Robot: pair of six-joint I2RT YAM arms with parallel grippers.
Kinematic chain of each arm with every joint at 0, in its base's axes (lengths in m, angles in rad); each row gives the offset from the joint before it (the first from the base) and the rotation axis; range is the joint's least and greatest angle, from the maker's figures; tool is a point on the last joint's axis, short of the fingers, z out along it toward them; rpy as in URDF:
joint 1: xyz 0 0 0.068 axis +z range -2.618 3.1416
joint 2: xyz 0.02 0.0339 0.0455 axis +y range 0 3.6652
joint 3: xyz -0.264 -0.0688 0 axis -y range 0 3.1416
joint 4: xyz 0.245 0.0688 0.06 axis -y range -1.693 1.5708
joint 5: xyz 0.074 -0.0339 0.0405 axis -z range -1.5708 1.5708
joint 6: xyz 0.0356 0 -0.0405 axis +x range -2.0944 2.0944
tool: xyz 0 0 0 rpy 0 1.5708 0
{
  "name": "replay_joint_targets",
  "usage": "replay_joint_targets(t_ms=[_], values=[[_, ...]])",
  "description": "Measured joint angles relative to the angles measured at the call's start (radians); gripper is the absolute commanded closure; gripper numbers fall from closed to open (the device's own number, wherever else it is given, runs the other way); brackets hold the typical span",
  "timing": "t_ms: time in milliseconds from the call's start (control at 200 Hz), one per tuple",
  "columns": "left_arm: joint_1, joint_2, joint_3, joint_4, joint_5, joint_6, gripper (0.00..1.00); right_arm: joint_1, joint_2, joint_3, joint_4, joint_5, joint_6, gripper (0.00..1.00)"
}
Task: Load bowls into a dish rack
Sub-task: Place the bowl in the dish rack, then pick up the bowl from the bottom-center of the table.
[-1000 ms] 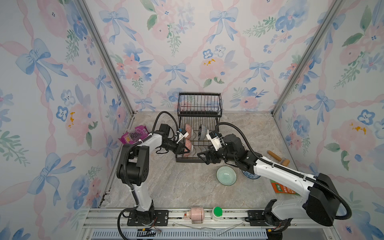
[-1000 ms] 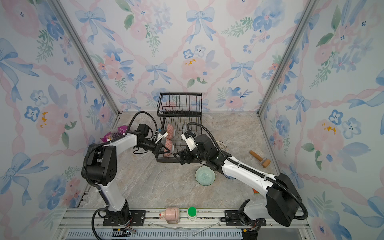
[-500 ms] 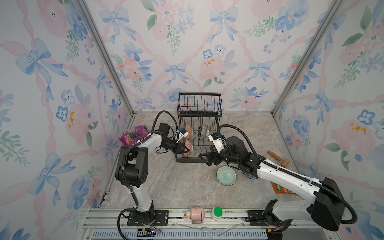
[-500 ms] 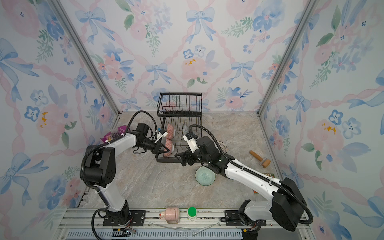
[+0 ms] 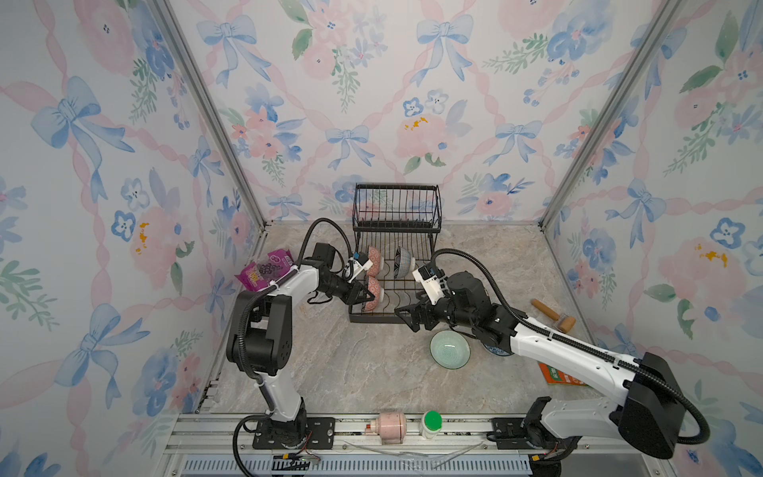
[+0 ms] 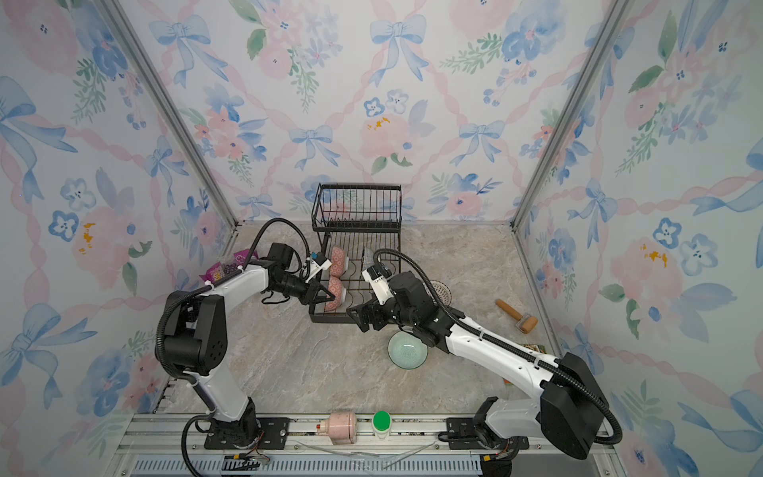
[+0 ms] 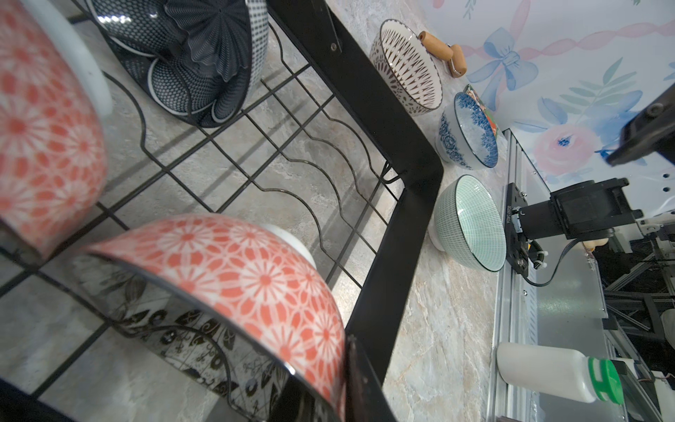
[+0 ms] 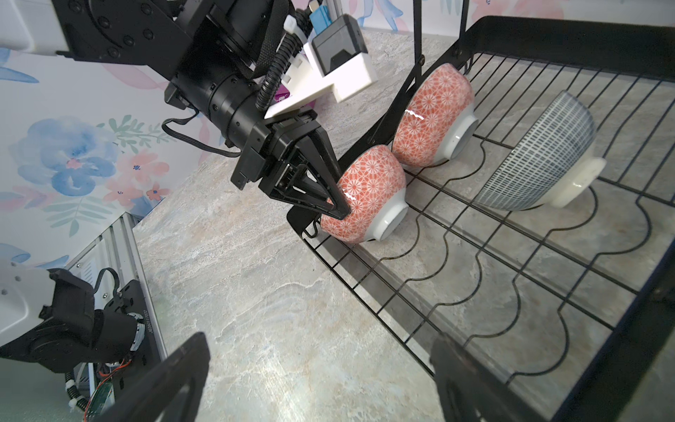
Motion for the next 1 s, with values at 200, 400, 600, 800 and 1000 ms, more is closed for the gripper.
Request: replay_joint_targets(t_ms=[200, 400, 600, 800, 1000], values=[[0.002, -0.029, -0.001, 0.0, -0.021, 0.0, 0.81, 0.016, 0.0, 0.0, 0.0, 0.004, 0.0, 0.04], [0.007, -0.063, -0.002, 0.0, -0.048, -0.012, 0.81, 0.042, 0.0, 0.0, -0.006, 0.026, 0.0, 0.04], [0.007, -0.114, -0.014, 0.0, -0.095, -0.029, 0.8, 0.07, 0.002, 0.014, -0.054, 0.083, 0.013, 0.04], [0.007, -0.195, -0.018, 0.0, -0.143, -0.047, 0.8, 0.092, 0.002, 0.026, -0.1, 0.167, 0.061, 0.04], [0.006, -0.278, -0.018, 0.0, -0.213, -0.081, 0.79, 0.155, 0.002, 0.055, -0.178, 0.265, 0.118, 0.04]])
